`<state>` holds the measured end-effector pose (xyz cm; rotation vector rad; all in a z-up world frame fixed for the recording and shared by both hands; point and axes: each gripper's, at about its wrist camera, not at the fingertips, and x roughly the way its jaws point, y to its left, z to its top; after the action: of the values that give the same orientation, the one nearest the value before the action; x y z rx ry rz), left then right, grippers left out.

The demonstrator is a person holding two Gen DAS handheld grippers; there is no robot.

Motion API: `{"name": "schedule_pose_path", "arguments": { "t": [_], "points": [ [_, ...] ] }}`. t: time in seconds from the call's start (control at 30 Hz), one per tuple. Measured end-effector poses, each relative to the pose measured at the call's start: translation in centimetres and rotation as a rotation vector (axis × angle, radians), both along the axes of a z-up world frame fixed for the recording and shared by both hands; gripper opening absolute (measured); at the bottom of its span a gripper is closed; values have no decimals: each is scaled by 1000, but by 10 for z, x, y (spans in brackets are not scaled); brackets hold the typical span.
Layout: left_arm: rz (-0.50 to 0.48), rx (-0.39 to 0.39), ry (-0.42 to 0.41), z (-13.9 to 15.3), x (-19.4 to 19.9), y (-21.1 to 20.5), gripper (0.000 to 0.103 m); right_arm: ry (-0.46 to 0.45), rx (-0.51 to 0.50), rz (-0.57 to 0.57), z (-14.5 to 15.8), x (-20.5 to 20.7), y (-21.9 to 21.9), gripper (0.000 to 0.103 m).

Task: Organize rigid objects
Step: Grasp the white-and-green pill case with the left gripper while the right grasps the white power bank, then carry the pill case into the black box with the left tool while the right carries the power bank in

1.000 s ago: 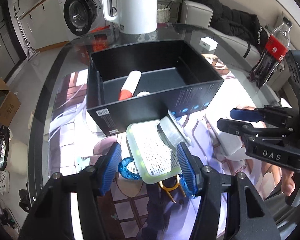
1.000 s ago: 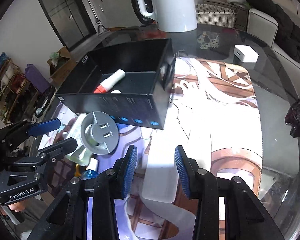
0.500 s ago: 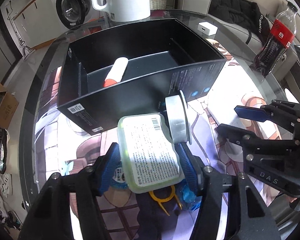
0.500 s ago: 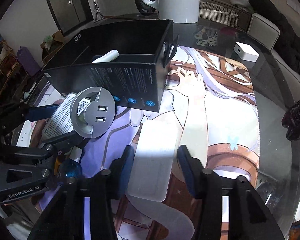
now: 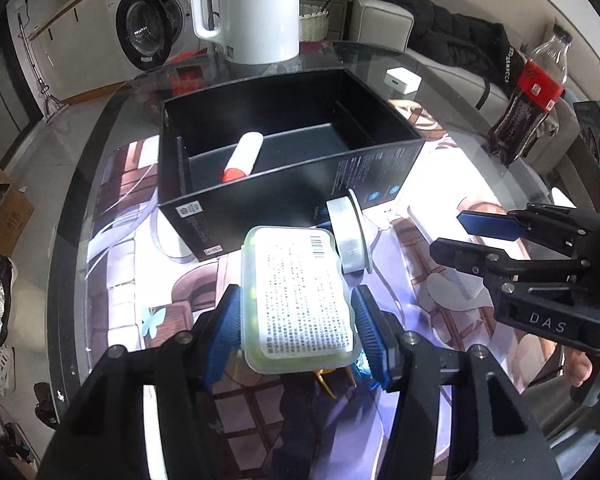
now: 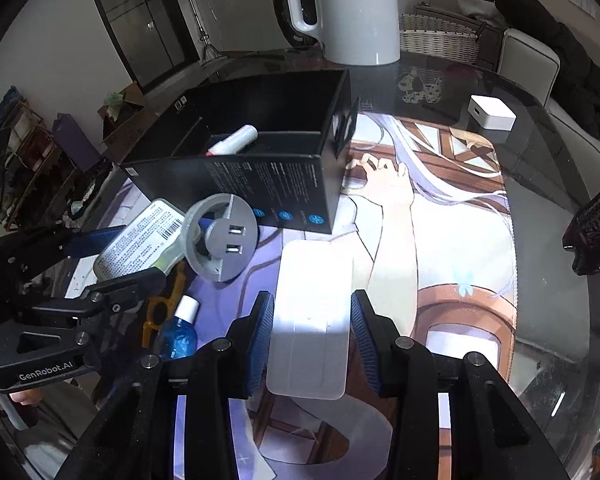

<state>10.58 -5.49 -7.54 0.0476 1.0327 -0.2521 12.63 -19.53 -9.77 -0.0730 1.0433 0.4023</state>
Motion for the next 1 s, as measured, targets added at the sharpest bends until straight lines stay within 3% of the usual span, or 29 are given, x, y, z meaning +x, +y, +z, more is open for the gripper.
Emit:
{"name": "schedule_pose_path", "arguments": {
  "t": [0.2, 0.43, 0.6, 0.73, 1.0],
  "points": [
    [2, -5, -155, 35, -22, 8, 55, -165, 88, 38, 41, -22, 12, 39],
    [35, 14, -491, 82, -60, 17, 55, -439, 176, 73, 91, -57, 24, 39],
    [53, -14, -664, 105, -80, 23, 55, -588, 208, 83, 116, -81, 31, 39],
    [64, -39, -715, 112, -83, 30, 55, -670, 215, 79, 128, -92, 33, 39],
    [107, -83, -676, 103, -30, 41, 55, -673, 239, 19, 132, -54, 41, 39]
  ]
}}
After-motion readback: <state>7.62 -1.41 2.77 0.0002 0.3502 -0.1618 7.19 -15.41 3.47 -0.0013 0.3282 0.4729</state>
